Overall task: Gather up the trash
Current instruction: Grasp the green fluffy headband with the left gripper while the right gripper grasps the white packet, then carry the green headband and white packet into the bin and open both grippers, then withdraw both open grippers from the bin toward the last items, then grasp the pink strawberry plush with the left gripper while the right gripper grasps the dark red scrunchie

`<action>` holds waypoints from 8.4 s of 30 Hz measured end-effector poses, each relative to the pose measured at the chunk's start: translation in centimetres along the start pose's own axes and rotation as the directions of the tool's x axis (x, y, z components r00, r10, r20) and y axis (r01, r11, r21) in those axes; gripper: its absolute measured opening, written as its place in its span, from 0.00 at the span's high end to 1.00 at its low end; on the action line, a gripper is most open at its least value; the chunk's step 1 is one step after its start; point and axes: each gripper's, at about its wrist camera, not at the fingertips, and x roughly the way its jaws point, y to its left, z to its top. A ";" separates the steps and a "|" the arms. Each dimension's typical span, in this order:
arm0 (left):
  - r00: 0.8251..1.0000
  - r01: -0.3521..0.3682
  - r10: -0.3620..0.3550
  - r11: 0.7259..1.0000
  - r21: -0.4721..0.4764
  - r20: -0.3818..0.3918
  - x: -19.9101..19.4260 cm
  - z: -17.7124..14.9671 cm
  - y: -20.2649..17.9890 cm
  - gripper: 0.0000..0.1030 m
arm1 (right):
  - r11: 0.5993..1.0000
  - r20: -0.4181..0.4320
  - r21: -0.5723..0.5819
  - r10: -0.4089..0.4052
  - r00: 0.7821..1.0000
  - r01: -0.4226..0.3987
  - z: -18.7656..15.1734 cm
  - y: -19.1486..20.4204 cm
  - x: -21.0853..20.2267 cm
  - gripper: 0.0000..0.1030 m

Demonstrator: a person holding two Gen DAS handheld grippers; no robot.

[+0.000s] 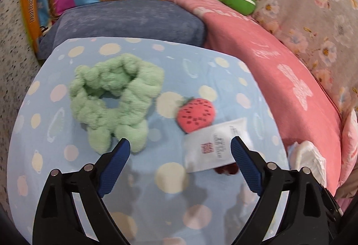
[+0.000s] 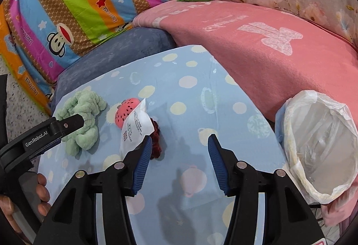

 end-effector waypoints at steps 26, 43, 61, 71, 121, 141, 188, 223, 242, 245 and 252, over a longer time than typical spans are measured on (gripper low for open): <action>0.990 -0.083 0.088 0.995 0.054 -0.106 8.6 4.1 4.0 0.77 | 0.997 -0.128 -0.047 0.048 0.991 -0.054 1.5 5.4 9.2 0.76; 0.996 0.076 -0.081 0.992 0.098 0.044 -1.9 5.7 -3.5 0.82 | 0.993 0.077 -0.068 0.107 0.991 -0.101 4.5 4.6 -0.9 0.96; 0.969 0.233 -0.248 0.908 0.349 -0.004 -5.7 -0.1 -21.1 0.82 | 0.986 0.226 0.165 -0.074 0.971 0.036 3.2 -11.2 -10.5 0.96; 0.946 0.316 -0.313 0.825 0.469 -0.086 -5.7 -4.9 -29.8 0.82 | 0.940 0.228 0.321 -0.194 0.954 0.115 0.4 -20.2 -13.3 0.96; 0.953 0.298 -0.283 0.827 0.476 -0.106 -1.4 -7.2 -33.1 0.37 | 0.909 0.144 0.375 -0.249 0.958 0.180 -0.5 -25.3 -10.0 0.75; 0.963 0.268 -0.257 0.864 0.426 -0.083 -1.6 -6.1 -28.7 0.33 | 0.936 0.146 0.303 -0.231 0.962 0.179 0.1 -21.0 -9.6 0.59; 0.995 -0.072 0.077 0.995 0.072 -0.064 4.0 -0.4 -1.9 0.12 | 0.998 -0.060 -0.067 -0.008 0.998 0.004 -1.0 2.6 3.6 0.46; 0.978 0.080 -0.054 0.989 0.126 -0.201 11.0 1.6 -5.7 0.62 | 0.998 -0.146 -0.013 0.062 0.987 -0.064 -0.3 2.3 9.2 0.85; 0.988 0.152 -0.147 0.972 0.182 -0.041 -0.6 1.1 -11.5 0.62 | 0.998 0.051 0.059 0.034 0.998 -0.037 0.3 -3.0 -1.9 0.87; 0.987 0.159 -0.155 0.966 0.203 -0.036 -1.8 0.5 -12.7 0.62 | 0.996 0.086 0.083 0.019 0.996 -0.026 0.5 -4.7 -3.8 0.87; 0.983 0.184 -0.183 0.943 0.275 -0.031 -3.5 -1.3 -17.0 0.62 | 0.991 0.148 0.134 -0.028 0.989 0.008 0.4 -8.6 -7.4 0.87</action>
